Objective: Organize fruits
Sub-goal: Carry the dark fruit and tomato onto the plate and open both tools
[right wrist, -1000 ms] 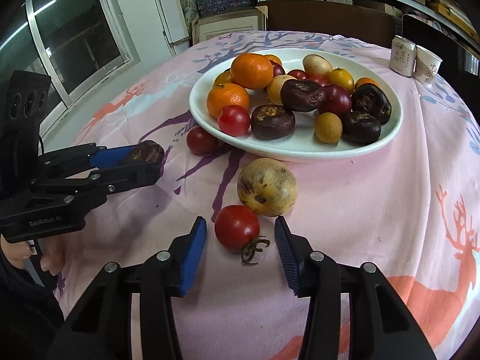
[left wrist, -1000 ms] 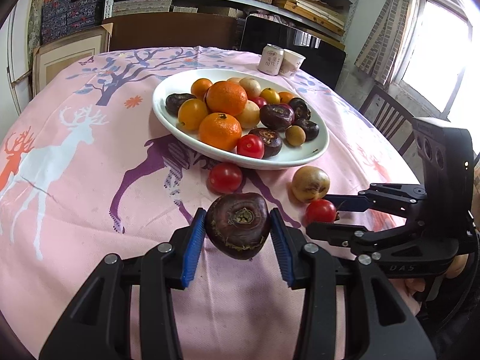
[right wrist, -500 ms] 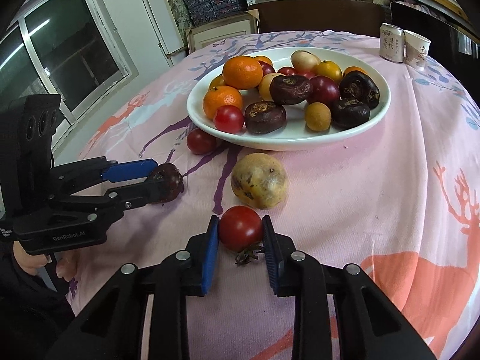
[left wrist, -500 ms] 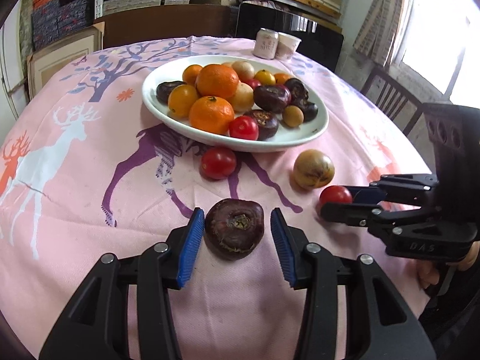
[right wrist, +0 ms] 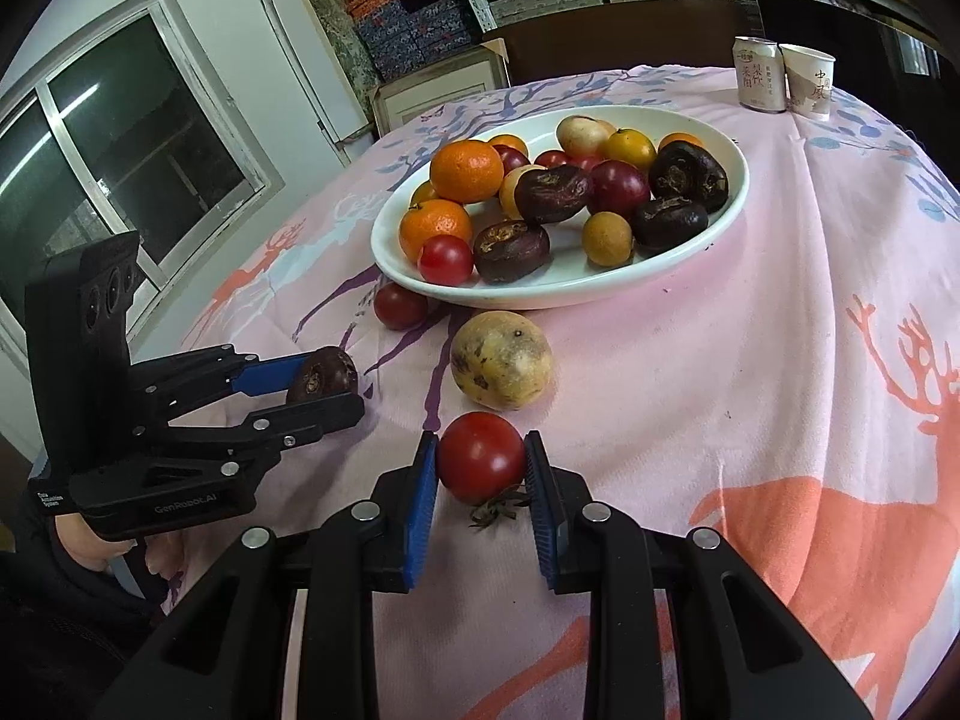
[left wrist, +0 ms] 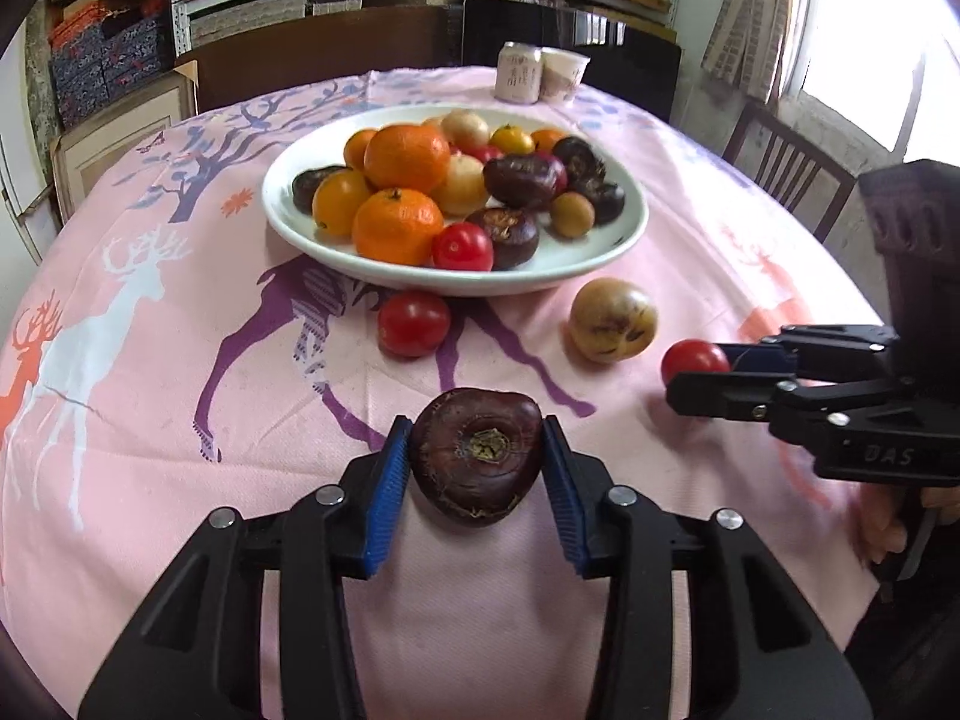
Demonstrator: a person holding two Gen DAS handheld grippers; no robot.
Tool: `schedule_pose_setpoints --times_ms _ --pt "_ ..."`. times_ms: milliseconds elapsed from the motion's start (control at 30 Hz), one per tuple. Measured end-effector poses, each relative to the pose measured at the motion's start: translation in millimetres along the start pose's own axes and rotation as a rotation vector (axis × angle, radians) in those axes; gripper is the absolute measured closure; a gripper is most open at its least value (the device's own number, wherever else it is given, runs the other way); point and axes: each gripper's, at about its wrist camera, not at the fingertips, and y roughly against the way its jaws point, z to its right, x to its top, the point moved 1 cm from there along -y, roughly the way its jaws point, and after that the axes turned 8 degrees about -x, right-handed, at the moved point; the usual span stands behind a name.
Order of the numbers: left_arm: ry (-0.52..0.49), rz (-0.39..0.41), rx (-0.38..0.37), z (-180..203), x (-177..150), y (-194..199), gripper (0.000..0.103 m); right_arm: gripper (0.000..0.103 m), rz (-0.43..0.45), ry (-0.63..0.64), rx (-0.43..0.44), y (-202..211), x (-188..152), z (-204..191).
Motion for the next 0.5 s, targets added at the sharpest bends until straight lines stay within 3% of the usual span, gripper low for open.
schedule_pose_setpoints --times_ms 267,500 --pt "0.013 0.091 -0.036 2.5 20.2 24.6 0.061 0.074 0.055 -0.034 -0.022 21.7 4.3 15.7" --pt "-0.048 0.123 -0.041 15.1 66.9 15.6 0.061 0.074 0.211 -0.063 -0.073 53.2 59.6 35.4"
